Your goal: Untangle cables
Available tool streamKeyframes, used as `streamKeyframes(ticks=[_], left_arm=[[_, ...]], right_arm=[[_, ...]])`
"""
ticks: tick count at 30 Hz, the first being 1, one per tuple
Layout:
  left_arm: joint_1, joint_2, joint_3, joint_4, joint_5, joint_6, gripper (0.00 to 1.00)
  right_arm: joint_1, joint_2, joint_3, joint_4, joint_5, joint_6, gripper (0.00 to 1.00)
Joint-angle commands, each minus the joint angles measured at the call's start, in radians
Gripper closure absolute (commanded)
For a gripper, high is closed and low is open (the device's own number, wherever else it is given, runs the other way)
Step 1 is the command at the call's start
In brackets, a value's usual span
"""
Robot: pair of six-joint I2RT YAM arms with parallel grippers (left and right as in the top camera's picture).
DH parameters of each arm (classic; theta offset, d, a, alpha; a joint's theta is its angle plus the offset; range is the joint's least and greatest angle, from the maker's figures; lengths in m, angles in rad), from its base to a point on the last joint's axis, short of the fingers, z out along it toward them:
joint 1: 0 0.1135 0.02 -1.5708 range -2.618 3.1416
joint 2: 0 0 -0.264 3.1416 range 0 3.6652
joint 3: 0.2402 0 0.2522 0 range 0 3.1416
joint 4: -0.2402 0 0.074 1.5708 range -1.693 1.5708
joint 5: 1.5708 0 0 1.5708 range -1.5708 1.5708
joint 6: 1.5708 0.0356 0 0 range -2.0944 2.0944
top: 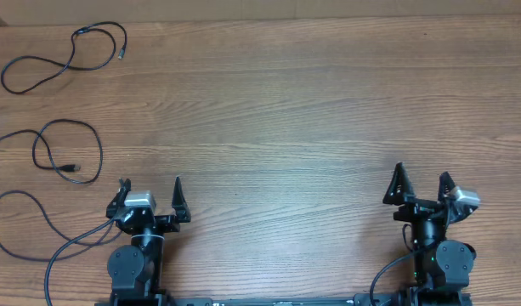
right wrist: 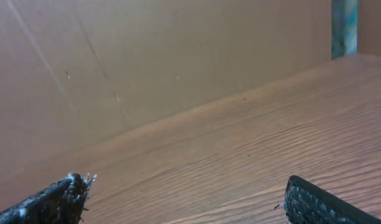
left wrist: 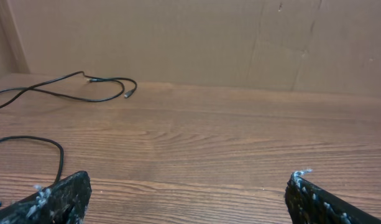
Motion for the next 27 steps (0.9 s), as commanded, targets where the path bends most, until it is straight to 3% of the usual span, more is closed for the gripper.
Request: streamKeyframes(ticks=[1, 4, 27], left_arm=[[-0.006, -0.01, -0.006, 0.003, 0.012, 0.016, 0.01], [-0.006, -0.01, -0.006, 0.003, 0.012, 0.016, 0.01], [-0.006, -0.01, -0.006, 0.003, 0.012, 0.016, 0.01]], right_arm=[[0.013, -0.01, -0.011, -0.003, -0.083, -0.184, 0.0], [0.017, -0.01, -0.011, -0.004, -0.066, -0.243, 0.0], [0.017, -0.01, -0.011, -0.005, -0.06, -0.255, 0.0]])
